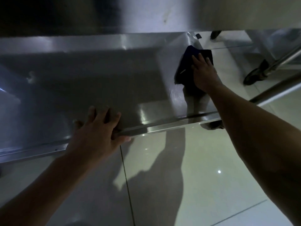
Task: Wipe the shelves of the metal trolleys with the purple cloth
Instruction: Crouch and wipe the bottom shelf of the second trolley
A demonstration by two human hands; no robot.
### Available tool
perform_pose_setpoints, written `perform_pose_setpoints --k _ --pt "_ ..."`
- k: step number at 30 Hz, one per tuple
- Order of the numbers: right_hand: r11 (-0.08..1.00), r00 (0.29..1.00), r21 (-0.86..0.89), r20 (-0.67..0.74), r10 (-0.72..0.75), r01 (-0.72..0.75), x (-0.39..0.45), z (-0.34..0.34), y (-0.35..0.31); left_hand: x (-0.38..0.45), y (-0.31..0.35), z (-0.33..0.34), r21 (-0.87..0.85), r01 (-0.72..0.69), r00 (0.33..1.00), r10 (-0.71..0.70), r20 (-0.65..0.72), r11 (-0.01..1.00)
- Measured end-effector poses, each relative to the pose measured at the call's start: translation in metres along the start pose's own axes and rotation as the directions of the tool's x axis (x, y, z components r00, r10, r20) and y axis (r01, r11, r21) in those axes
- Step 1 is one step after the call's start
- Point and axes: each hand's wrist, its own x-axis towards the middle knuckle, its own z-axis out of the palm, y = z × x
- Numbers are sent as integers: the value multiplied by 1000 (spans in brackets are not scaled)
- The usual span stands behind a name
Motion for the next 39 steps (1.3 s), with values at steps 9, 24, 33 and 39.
perform_pose_setpoints --k 9,24,33,39 --pt "1000 996 18 81 -26 24 -70 7 13 2 5 0 -45 14 998 -17 -54 999" --pt "981 989 134 17 -146 143 -207 41 -106 3 1 0 -42 -62 996 59 -69 997" --pt "959 958 59 -82 -273 278 -216 62 -123 -30 -39 14 -70 -120 976 105 -190 990" --pt "950 949 94 -131 -286 299 -200 60 -101 -19 -22 12 -28 -119 973 111 -202 992"
